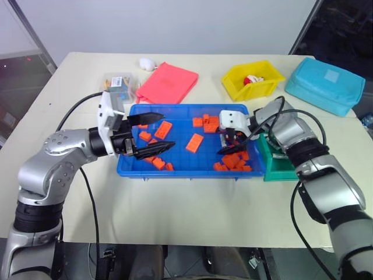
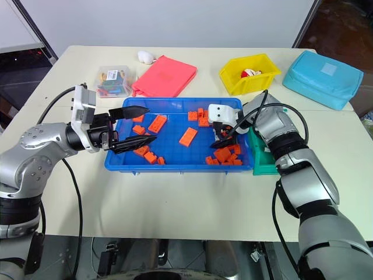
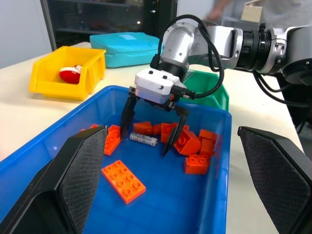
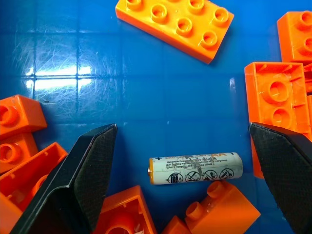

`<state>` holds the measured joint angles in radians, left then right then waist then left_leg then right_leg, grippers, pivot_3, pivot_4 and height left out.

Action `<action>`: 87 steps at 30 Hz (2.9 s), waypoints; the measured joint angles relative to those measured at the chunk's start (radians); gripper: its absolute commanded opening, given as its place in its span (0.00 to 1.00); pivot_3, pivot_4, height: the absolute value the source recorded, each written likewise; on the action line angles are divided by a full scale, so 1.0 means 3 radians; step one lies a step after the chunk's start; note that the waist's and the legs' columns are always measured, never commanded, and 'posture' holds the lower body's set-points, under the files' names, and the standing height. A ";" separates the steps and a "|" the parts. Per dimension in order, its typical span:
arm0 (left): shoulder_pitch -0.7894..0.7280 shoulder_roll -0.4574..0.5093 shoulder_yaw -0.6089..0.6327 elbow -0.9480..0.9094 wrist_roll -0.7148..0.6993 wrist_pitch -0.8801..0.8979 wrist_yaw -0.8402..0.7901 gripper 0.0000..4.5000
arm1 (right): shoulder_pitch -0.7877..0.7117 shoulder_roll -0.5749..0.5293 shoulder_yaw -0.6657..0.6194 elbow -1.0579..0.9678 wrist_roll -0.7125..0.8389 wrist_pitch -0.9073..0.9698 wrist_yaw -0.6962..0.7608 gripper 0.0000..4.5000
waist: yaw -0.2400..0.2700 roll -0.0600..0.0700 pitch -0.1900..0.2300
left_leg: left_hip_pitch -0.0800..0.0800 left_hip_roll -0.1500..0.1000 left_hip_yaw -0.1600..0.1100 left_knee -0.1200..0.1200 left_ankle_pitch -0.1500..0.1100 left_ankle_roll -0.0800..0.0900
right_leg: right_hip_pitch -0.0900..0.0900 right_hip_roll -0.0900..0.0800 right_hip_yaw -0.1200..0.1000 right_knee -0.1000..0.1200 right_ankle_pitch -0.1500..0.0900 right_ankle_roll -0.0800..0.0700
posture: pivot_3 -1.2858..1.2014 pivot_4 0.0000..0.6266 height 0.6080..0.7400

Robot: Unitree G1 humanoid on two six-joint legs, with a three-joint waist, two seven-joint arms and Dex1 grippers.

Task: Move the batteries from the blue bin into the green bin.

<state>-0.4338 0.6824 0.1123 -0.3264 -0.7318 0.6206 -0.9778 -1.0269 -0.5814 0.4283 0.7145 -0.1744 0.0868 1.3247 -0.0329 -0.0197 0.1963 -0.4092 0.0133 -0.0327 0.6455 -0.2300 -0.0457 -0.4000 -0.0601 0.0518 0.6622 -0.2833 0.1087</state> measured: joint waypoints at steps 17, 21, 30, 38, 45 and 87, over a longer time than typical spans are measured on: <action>0.0005 -0.0059 -0.0005 0.0014 0.0013 -0.0017 0.0025 1.00 | 0.0124 -0.0253 -0.0014 -0.0562 -0.0024 0.0392 0.0270 0.99 | 0.0050 0.0000 0.0000 | 0.0000 0.0000 0.0002 -0.0001 -0.0004 0.0007 | -0.0001 0.0000 0.0000 -0.0002 0.0000 0.0000 | 0.52 0.24 1.00; 0.0005 -0.0060 -0.0005 0.0017 0.0017 -0.0048 0.0038 1.00 | 0.0149 -0.0253 -0.0004 -0.0628 -0.0034 0.0411 0.0331 0.99 | 0.0054 0.0000 0.0000 | 0.0000 -0.0001 0.0002 -0.0001 -0.0004 0.0007 | -0.0001 0.0000 0.0000 -0.0003 0.0000 0.0000 | 0.52 0.24 1.00; 0.0004 -0.0135 -0.0028 0.0047 0.0081 -0.0079 0.0092 1.00 | 0.0058 -0.0121 0.0130 -0.0333 -0.0214 0.0261 0.0372 0.99 | 0.0034 -0.0001 -0.0001 | 0.0002 0.0003 0.0002 0.0000 -0.0004 0.0007 | 0.0001 0.0004 0.0000 -0.0003 0.0000 0.0000 | 0.52 0.24 1.00; 0.0023 -0.0182 -0.0030 0.0047 0.0115 -0.0135 0.0146 1.00 | -0.0129 -0.0004 0.0125 0.0058 -0.0321 0.0102 0.0273 0.99 | 0.0027 -0.0003 -0.0002 | 0.0005 0.0005 0.0002 0.0000 -0.0004 0.0007 | 0.0004 0.0005 0.0000 -0.0003 0.0000 0.0000 | 0.52 0.24 1.00; 0.0023 -0.0196 -0.0032 0.0047 0.0119 -0.0152 0.0159 1.00 | -0.0139 0.0094 0.0113 0.0082 -0.0329 0.0050 0.0179 0.61 | -0.0043 -0.0004 -0.0003 | 0.0008 0.0006 0.0001 -0.0001 -0.0004 0.0007 | 0.0007 0.0007 0.0000 -0.0002 0.0000 0.0000 | 0.52 0.24 1.00; 0.0032 -0.0223 -0.0042 0.0118 0.0178 -0.0221 0.0181 1.00 | -0.0197 0.0055 0.0074 0.0196 -0.0530 0.0081 -0.0204 0.99 | -0.0033 -0.0006 -0.0004 | 0.0015 0.0006 0.0000 0.0001 -0.0004 0.0007 | 0.0015 0.0006 0.0000 -0.0003 0.0000 -0.0001 | 0.52 0.24 1.00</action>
<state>-0.4241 0.6154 0.0996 -0.2911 -0.6785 0.5544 -0.9236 -1.0859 -0.5648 0.4504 0.7734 -0.3333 0.1110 1.2635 -0.0428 -0.0214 0.1952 -0.4048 0.0151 -0.0325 0.6456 -0.2313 -0.0435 -0.3954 -0.0582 0.0519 0.6611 -0.2834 0.1084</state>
